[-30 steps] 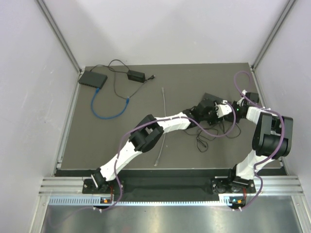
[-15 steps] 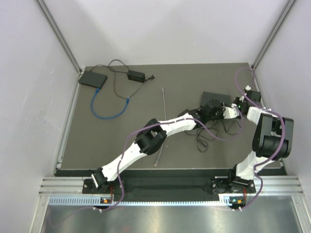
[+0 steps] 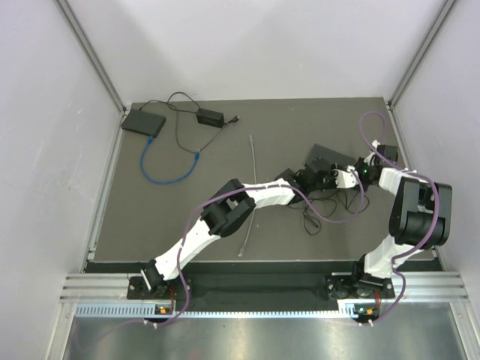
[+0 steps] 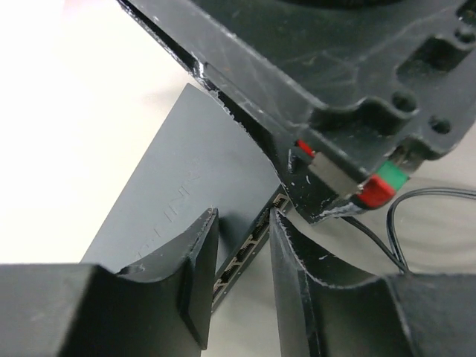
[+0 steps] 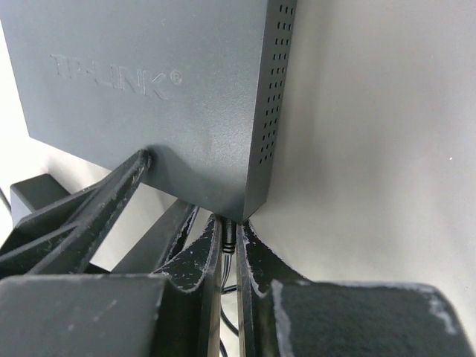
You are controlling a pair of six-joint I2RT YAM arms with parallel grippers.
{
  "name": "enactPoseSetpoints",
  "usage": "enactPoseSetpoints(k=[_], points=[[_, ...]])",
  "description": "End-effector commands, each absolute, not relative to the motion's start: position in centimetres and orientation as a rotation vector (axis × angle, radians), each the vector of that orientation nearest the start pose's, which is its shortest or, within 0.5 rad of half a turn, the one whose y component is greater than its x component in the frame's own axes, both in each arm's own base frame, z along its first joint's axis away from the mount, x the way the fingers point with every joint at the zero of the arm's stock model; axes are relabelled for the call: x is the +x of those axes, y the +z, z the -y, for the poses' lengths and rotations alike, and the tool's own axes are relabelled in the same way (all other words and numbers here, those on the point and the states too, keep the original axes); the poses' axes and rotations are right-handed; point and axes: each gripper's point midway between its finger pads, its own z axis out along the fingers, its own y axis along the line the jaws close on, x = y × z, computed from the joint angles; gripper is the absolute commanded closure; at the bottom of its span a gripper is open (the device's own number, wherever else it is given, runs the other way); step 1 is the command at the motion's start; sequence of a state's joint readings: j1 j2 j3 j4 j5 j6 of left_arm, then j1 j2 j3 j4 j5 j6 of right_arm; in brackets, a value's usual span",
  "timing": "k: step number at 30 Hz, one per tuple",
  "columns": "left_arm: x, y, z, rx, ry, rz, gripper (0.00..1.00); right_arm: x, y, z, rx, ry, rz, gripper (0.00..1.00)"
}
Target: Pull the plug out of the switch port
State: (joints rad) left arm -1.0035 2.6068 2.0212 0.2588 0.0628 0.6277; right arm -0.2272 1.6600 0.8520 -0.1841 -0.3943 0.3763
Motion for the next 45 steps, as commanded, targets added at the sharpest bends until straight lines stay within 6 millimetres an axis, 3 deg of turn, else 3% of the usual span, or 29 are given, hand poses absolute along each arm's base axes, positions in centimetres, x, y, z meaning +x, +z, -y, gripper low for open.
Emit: enactPoseSetpoints(k=[1, 3, 13, 15, 16, 17, 20, 24, 27, 31, 35, 41, 43, 45], points=[[41.1, 3.0, 57.0, 1.458, -0.290, -1.374, 0.62, 35.6, 4.4, -1.0, 0.566, 0.636, -2.438, 1.00], [40.2, 1.6, 57.2, 1.521, -0.324, -1.403, 0.62, 35.7, 4.8, -0.9, 0.568, 0.634, -2.423, 1.00], [39.3, 0.1, 57.5, 1.634, -0.312, -1.440, 0.57, 35.7, 5.3, -1.6, 0.636, 0.692, -2.379, 1.00], [39.2, -2.3, 57.1, 1.674, -0.295, -1.494, 0.57, 35.2, 5.0, -1.7, 0.675, 0.699, -2.375, 1.00], [40.2, 0.9, 58.7, 1.625, -0.275, -1.449, 0.57, 35.0, 4.9, -1.8, 0.687, 0.693, -2.372, 1.00], [39.4, -2.8, 57.6, 1.705, -0.249, -1.520, 0.57, 34.2, 4.2, -2.0, 0.729, 0.693, -2.387, 1.00], [39.5, -0.8, 58.5, 1.672, -0.245, -1.480, 0.58, 32.7, 3.4, -1.8, 0.820, 0.655, -2.370, 1.00], [39.4, -1.7, 57.9, 1.678, -0.268, -1.509, 0.58, 31.6, 3.6, -1.3, 0.866, 0.599, -2.333, 1.00], [39.7, -1.2, 58.0, 1.665, -0.270, -1.509, 0.59, 31.4, 3.8, -2.0, 0.861, 0.646, -2.332, 1.00], [39.8, -1.1, 58.2, 1.661, -0.277, -1.503, 0.59, 31.3, 4.3, -3.3, 0.828, 0.777, -2.323, 1.00], [39.7, -1.2, 58.2, 1.662, -0.282, -1.501, 0.59, 32.7, 4.9, -1.8, 0.847, 0.753, -2.298, 1.00], [40.0, -1.1, 58.4, 1.651, -0.270, -1.500, 0.60, 30.8, 4.3, -6.5, 0.813, 0.920, -2.352, 1.00], [39.8, -1.1, 58.5, 1.657, -0.274, -1.497, 0.60, 29.9, 3.6, -6.5, 0.830, 0.901, -2.370, 1.00], [39.8, -1.0, 58.5, 1.655, -0.273, -1.497, 0.61, 29.8, 3.6, -5.3, 0.832, 0.785, -2.367, 1.00]])
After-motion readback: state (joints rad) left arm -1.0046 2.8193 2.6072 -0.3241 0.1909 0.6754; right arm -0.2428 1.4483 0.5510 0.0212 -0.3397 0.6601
